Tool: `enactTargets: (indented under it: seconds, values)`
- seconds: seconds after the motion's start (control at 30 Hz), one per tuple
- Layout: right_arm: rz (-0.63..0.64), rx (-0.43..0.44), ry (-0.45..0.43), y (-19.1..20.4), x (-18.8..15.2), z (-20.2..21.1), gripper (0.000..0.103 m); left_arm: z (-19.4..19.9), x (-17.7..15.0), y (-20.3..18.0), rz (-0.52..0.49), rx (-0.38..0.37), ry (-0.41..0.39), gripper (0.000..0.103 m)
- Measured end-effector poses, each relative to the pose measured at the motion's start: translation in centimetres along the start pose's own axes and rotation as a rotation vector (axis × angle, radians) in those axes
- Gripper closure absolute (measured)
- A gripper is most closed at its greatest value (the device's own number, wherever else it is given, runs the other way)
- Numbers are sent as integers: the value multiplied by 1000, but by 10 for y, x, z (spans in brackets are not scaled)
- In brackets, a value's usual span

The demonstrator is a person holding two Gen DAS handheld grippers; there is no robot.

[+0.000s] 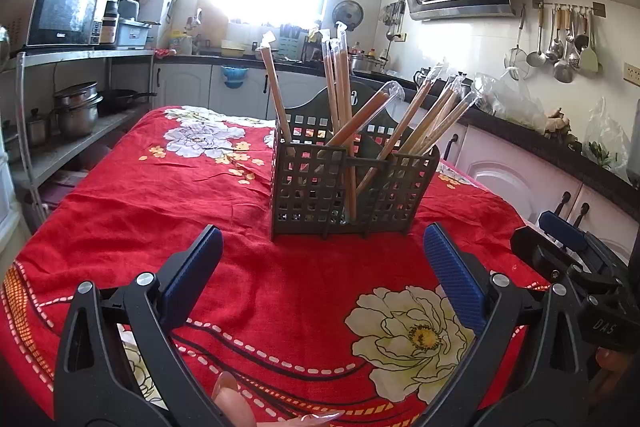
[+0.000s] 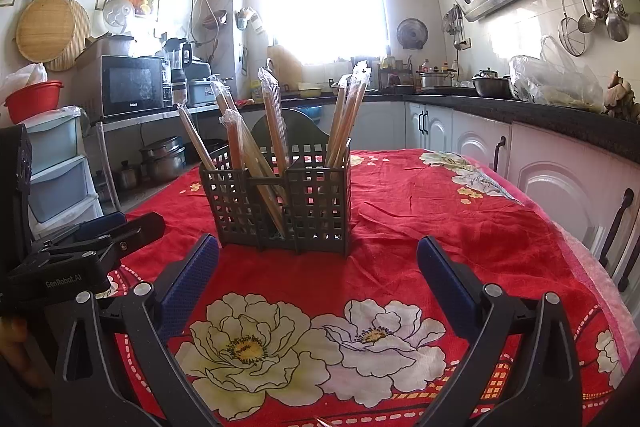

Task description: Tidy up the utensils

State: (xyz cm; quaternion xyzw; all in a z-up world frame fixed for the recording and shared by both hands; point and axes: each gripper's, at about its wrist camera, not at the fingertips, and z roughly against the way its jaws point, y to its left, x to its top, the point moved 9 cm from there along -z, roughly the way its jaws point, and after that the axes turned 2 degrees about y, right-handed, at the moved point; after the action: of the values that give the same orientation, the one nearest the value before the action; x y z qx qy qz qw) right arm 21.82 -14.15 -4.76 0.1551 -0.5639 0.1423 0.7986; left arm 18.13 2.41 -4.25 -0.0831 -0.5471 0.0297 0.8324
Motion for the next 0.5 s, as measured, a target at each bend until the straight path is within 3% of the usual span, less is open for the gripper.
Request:
enactTargets:
  seconds: [0.5]
  values:
    - [0, -1, -1, 1, 0, 0, 6, 1, 1, -1, 3, -1, 0, 10]
